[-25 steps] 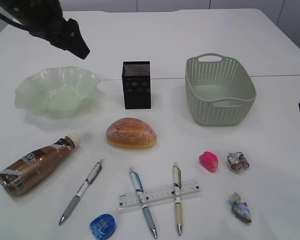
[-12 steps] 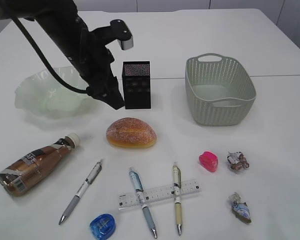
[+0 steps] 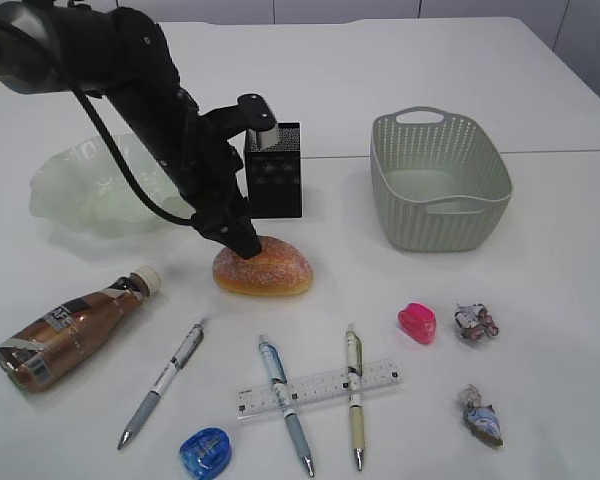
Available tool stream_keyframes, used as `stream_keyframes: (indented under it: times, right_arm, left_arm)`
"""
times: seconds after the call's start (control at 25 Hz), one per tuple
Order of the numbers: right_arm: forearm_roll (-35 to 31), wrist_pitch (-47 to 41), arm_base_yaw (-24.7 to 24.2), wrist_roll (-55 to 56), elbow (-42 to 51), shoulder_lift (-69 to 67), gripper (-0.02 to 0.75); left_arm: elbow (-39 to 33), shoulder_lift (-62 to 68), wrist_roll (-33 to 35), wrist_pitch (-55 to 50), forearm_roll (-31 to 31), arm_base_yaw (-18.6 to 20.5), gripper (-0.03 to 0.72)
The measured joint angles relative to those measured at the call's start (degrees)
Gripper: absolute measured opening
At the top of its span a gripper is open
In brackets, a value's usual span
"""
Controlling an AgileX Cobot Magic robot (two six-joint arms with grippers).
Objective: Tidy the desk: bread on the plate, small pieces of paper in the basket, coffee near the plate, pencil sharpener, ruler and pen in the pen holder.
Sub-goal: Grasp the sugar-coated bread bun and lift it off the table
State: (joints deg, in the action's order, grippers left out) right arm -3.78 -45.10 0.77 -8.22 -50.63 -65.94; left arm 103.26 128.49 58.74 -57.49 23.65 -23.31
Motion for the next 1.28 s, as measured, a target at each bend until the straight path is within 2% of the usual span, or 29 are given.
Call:
stream_keyframes:
  times: [0.76,0.88,1.12,1.28]
  right_arm:
    - [0.0,0.0,0.0,0.0,0.0,0.0,0.533]
    - [0.0,0.0,0.0,0.0,0.0,0.0,0.533]
    - [0.0,0.0,0.0,0.0,0.0,0.0,0.533]
    - [0.0,0.0,0.0,0.0,0.0,0.0,0.532]
  left_arm:
    - [0.4,3.7,1.2,3.0,1.8,0.0,0.559]
    - [0.5,3.8,1.2,2.9,2.1,0.0,0.492]
    - [0.5,3.9,1.2,3.0,2.8,0.0,0.209]
    - [0.5,3.9,1.2,3.0,2.8,0.0,0.148]
